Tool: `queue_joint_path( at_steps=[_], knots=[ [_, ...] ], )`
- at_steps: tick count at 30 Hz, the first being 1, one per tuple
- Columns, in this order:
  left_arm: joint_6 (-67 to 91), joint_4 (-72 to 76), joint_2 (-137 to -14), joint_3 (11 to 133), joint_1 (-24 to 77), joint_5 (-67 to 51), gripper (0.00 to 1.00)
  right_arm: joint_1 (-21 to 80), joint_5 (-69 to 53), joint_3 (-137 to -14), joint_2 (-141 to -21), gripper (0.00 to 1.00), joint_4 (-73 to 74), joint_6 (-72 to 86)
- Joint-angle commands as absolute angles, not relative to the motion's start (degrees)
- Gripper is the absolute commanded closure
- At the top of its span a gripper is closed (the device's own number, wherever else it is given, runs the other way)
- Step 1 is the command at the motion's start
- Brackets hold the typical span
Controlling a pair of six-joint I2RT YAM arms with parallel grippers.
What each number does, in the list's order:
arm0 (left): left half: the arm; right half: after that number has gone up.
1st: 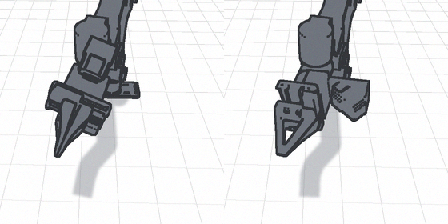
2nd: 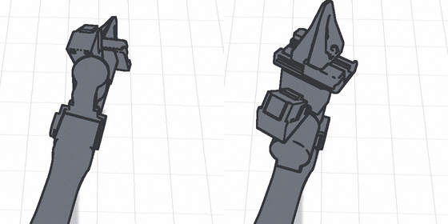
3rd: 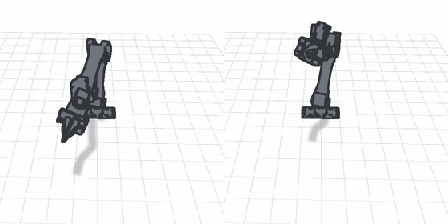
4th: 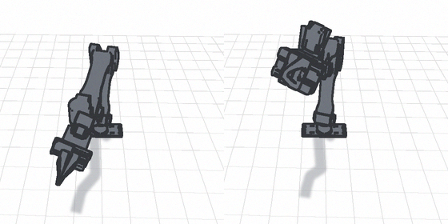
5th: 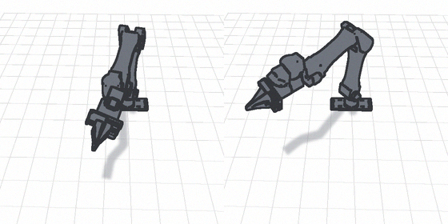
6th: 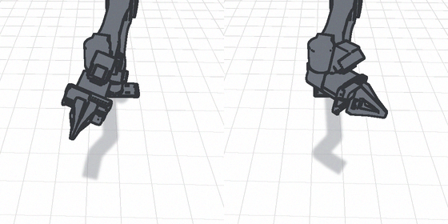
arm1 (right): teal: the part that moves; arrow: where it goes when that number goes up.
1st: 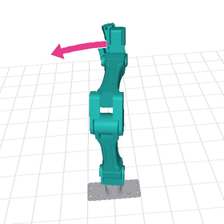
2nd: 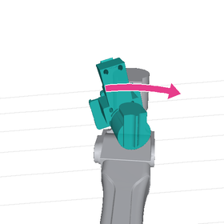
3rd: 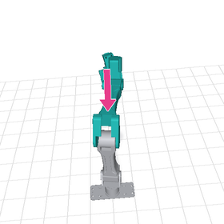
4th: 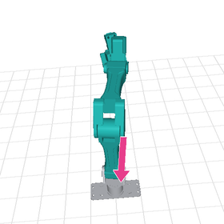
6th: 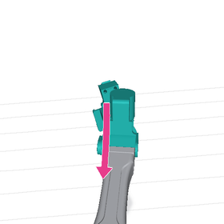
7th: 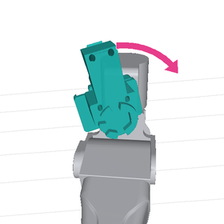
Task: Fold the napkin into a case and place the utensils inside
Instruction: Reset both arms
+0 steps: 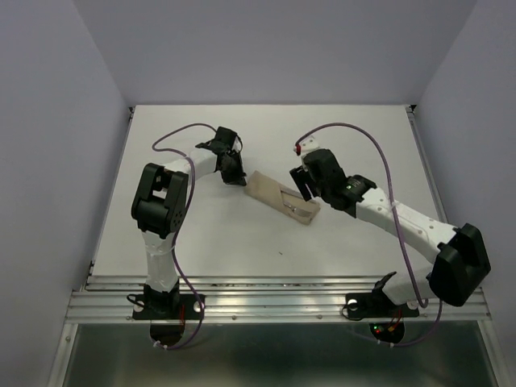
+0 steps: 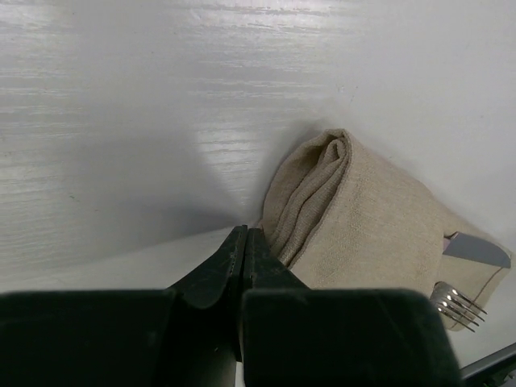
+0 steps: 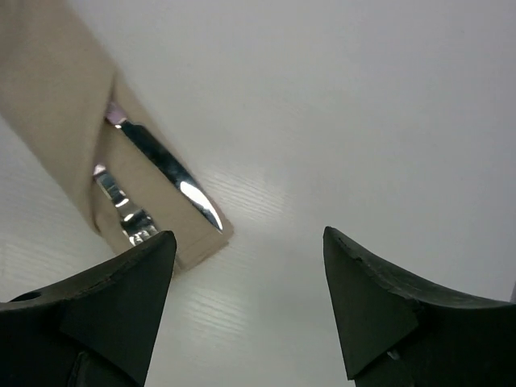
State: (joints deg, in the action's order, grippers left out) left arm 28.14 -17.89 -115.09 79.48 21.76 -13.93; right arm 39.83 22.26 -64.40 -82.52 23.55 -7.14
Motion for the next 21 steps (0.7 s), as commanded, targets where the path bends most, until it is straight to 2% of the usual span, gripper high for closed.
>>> queue_joint_path(
  at_steps=[1, 7, 8, 9, 12, 21],
  knots=[
    [26.28, -20.21, -109.34, 83.84, 21.88, -11.26, 0.91, 37.45, 41.29, -58.02, -73.84, 0.21, 19.86, 5.70],
    [25.49, -23.11, -106.27, 86.22, 21.88, -8.44, 0.91, 27.63, 40.26, -51.17, -63.31, 0.23, 22.32, 17.91],
    [25.40, -23.46, -105.82, 86.57, 21.88, -7.92, 0.91, 26.38, 40.08, -50.11, -61.89, 0.20, 22.50, 19.67],
    [25.14, -24.08, -105.39, 86.75, 21.80, -7.56, 0.91, 24.19, 39.99, -49.05, -59.26, 0.12, 22.50, 23.43],
    [24.44, -25.74, -103.36, 87.36, 21.88, -5.63, 0.91, 21.98, 40.51, -45.80, -56.08, 0.00, 23.20, 29.68],
    [22.50, -27.43, -91.69, 86.49, 21.36, -1.94, 0.91, 20.74, 43.50, -44.20, -52.20, 0.00, 27.67, 43.66]
  ],
)
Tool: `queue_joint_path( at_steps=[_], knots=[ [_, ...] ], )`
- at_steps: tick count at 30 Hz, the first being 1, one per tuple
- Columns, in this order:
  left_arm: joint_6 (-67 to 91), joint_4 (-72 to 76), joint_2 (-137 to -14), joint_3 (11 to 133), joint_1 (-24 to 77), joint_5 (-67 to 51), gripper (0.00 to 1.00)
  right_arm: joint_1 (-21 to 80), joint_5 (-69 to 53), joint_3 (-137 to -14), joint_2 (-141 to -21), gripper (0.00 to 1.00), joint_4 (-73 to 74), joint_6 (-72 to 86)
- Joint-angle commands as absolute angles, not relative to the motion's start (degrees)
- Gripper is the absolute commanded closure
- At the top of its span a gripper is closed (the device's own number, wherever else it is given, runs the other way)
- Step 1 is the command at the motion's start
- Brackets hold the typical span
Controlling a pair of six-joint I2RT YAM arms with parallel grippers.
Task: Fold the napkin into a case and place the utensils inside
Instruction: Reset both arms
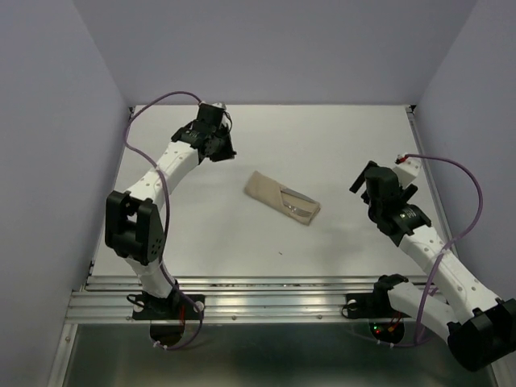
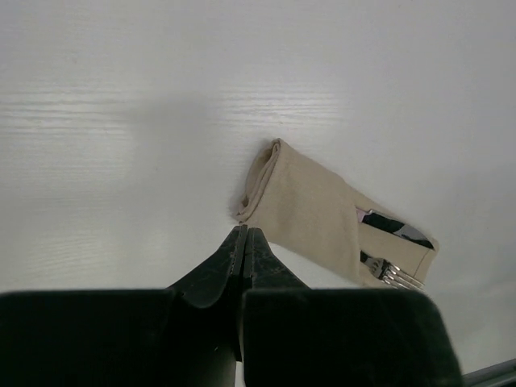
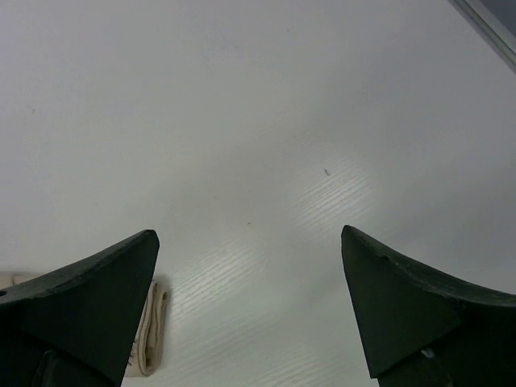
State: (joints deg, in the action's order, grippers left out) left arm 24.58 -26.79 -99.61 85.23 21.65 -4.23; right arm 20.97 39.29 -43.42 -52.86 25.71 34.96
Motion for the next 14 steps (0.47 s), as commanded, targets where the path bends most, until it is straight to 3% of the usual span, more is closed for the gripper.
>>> queue_joint_path(
  at_steps=[1, 14],
  knots=[
    [22.33, -27.16, -88.45, 85.79, 21.27, -1.06, 0.91, 20.74, 45.77, -45.17, -52.47, 0.00, 29.86, 44.90],
    [23.29, -16.79, -65.59, 74.36, 18.99, 15.54, 0.82, 20.74, 49.92, -45.18, -50.71, 0.00, 31.64, 46.23]
  ],
)
